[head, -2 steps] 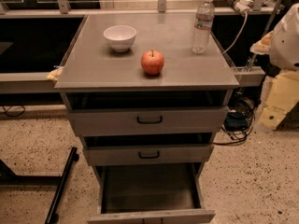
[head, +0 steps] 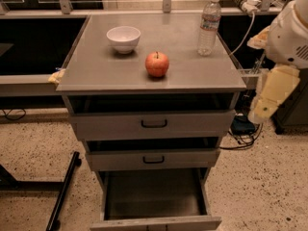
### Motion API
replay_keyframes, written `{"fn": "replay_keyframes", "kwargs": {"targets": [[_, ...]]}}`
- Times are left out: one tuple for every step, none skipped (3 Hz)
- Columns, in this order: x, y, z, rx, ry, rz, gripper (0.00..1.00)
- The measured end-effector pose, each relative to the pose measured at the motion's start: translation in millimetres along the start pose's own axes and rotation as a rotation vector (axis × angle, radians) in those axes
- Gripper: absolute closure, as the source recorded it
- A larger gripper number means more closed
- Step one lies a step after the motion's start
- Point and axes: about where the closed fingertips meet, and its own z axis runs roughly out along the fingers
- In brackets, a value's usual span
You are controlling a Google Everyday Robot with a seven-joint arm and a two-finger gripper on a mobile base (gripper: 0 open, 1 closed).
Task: Place apple into bottom drawer
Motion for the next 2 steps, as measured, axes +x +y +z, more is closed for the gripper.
{"fn": "replay_keyframes", "kwargs": {"targets": [[-17,-37,19,0.034,-0.080,-0.024,0.00],[-54,-95,53,0.037,-0.219,-0.035,0.00]]}}
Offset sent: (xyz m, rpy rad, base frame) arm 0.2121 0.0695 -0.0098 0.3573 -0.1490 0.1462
